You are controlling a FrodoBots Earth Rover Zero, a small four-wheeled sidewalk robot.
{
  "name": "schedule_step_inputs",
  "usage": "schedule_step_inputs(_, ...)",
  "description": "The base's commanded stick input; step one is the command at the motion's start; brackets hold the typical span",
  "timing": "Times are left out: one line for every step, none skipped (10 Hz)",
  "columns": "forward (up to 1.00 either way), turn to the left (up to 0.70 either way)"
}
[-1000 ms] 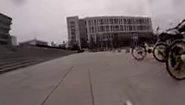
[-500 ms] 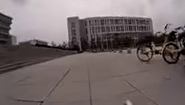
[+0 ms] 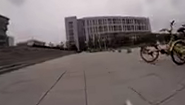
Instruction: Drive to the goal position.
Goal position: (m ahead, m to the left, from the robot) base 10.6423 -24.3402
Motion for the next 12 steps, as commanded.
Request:
schedule_step_inputs(1.0,-0.03)
schedule_step_inputs(1.0,0.0)
schedule_step_inputs(1.0,-0.14)
schedule_step_inputs(1.0,-0.34)
schedule_step_inputs(1.0,-0.08)
schedule_step_inputs(1.0,0.0)
schedule_step_inputs(1.0,-0.11)
schedule_step_inputs(1.0,-0.35)
schedule_step_inputs(1.0,-0.05)
schedule_step_inputs(1.0,-0.24)
schedule_step_inputs(1.0,-0.24)
schedule_step_inputs(1.0,0.0)
